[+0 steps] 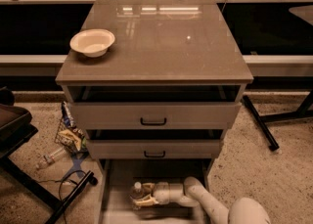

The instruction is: Place water bottle into bottom drawer

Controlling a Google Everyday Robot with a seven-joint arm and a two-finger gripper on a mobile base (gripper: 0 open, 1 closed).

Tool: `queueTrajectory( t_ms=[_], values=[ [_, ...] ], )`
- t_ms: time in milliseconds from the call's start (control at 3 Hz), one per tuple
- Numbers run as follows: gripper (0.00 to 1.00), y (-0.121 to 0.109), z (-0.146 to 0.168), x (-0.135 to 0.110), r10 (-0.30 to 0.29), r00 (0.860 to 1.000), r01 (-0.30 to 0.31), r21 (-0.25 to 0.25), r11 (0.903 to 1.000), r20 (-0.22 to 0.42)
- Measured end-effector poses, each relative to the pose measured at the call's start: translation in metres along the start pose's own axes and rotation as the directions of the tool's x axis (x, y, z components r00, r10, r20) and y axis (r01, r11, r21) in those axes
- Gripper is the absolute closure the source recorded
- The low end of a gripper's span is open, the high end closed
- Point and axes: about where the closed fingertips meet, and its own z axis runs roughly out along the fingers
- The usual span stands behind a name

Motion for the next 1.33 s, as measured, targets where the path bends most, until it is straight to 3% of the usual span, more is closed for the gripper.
queueTrajectory(
  t_ms=[333,1000,1333],
  values=[
    [1.00,0.006,0.017,0.019,-0.026,1.000,0.026,-0.016,0.9995,-0.016],
    [1.00,0.009,0.022,0.040,-0.026,0.999,0.025,-0.012,0.9996,-0.028],
    [1.00,0.009,0.022,0.036,-0.026,0.999,0.025,-0.012,0.9996,-0.028]
  ],
)
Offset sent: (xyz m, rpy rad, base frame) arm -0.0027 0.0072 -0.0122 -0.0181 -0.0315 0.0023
